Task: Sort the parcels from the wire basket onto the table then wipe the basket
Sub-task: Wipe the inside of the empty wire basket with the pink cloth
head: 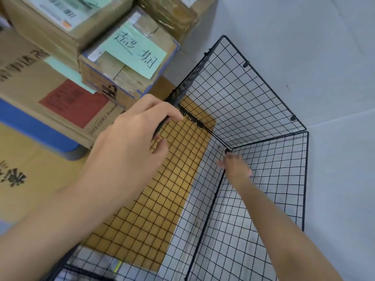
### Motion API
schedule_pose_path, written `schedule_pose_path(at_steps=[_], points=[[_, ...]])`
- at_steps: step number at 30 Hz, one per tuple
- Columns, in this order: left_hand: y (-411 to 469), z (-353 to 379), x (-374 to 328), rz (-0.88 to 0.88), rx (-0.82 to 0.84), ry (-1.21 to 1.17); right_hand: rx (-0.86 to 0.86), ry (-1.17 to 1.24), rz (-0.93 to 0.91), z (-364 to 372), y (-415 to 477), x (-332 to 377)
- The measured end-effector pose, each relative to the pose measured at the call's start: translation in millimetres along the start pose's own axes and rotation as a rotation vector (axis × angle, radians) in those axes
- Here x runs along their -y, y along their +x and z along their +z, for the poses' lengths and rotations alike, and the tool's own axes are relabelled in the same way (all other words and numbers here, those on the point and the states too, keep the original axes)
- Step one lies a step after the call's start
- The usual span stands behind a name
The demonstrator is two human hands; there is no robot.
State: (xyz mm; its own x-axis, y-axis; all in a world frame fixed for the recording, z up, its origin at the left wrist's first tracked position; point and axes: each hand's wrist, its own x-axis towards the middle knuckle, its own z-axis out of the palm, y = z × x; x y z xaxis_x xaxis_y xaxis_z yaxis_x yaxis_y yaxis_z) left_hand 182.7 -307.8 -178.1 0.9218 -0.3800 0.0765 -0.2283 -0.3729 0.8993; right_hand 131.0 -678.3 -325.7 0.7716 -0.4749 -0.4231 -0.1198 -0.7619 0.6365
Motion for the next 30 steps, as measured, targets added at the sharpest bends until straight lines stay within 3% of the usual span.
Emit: schedule_pose_path(at_steps=[4,8,10,13,16,19,23,25,28,30], points=[[-1,0,-2,0.003,0.007,-0.011,-0.165,-0.128,0.205,-31,24,-53],[-1,0,-2,-0.003,0.011,-0.024,-0.120,-0.135,0.339,-34,16,-50],[-1,1,0,-0.014,0.002,-0.023,-0.027,-0.115,0.326,-22,-3,-17],[-1,1,1,-0.014,-0.009,-0.022,0.089,-0.214,0.105,8,-39,44],[-1,1,1,0.001,-0.009,-0.028,0.125,-0.118,-0.005,21,-59,53],[0,2,2,0.017,0.000,-0.026,-0.046,-0.063,0.040,-6,-46,6],[0,1,2,0.017,0.000,-0.037,-0.236,-0.153,0.274,-77,-23,-97],[0,1,2,0.029,-0.007,-0.038,-0.288,-0.046,0.365,-99,-22,-134],[0,0,3,0.028,-0.010,-0.034,-0.281,0.132,0.374,-81,-19,-127],[-1,-1,2,0.020,-0.014,-0.018,-0.198,0.031,0.274,-48,-25,-86]])
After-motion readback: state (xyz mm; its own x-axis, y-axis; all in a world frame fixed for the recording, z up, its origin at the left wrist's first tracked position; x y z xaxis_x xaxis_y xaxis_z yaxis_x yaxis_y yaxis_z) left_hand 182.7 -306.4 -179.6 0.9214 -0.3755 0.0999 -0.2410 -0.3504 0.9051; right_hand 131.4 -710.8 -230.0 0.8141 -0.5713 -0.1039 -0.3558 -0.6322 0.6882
